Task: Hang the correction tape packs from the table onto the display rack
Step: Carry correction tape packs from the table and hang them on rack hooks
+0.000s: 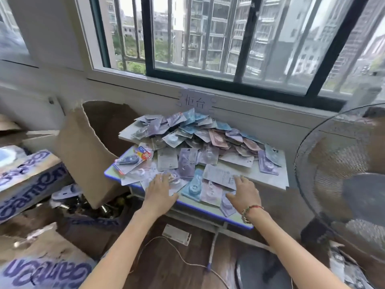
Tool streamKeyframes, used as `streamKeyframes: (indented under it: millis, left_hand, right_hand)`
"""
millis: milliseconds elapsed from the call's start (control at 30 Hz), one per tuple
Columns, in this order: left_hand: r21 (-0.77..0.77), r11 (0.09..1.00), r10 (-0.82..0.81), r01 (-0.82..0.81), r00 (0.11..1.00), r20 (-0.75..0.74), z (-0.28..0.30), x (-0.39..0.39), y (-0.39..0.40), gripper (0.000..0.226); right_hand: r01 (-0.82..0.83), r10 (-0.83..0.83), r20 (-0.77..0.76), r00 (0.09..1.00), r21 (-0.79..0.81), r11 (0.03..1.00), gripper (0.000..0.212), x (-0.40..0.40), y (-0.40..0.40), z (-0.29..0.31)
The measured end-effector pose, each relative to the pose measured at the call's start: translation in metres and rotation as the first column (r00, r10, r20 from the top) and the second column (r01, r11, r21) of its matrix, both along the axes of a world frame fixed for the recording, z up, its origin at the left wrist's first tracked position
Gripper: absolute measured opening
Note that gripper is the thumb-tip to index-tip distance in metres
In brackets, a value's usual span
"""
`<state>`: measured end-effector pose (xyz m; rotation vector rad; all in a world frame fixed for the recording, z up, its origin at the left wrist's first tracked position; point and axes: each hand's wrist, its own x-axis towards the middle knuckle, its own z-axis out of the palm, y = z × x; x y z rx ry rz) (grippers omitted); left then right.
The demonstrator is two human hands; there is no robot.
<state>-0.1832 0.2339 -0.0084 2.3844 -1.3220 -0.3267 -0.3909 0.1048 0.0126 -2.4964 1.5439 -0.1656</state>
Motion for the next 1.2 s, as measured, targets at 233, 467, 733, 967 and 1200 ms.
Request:
streamKeyframes:
  millis: [233, 467, 733, 967, 1200]
  left_hand:
    - [0.155, 0.988, -0.005, 0.015, 0.998, -0.063, -0.028, 0.075, -0.047, 0.077]
    - [0.258, 0.964, -0.034, 0.067, 0.991, -0.131, -0.058, 0.105, -0.089, 0.072]
    - [0.344, 0.933, -0.064, 0.103, 0.99, -0.124, -0.08, 0.135, -0.124, 0.073]
    - [0.45, 0.875, -0.11, 0.177, 0.979, -0.171, -0.094, 0.148, -0.128, 0.08]
    - [0.412, 0.905, -0.032, 0.103, 0.984, -0.177, -0.091, 0.145, -0.133, 0.066]
  right_hand:
    - [0.034, -0.035, 0.019, 0.999, 0.07, 0.997, 0.054, 0.073, -0.048, -0.034]
    - [-0.01, 0.004, 0.054, 0.999, 0.123, 0.992, 0.055, 0.126, -0.09, -0.064]
    - [0.048, -0.06, 0.044, 0.997, 0.237, 0.97, 0.09, 0.206, -0.124, -0.099]
    - [0.127, -0.124, -0.026, 0.992, 0.223, 0.966, 0.111, 0.251, -0.13, -0.112]
    - [0.12, -0.108, -0.086, 0.991, 0.16, 0.98, 0.104, 0.244, -0.142, -0.117]
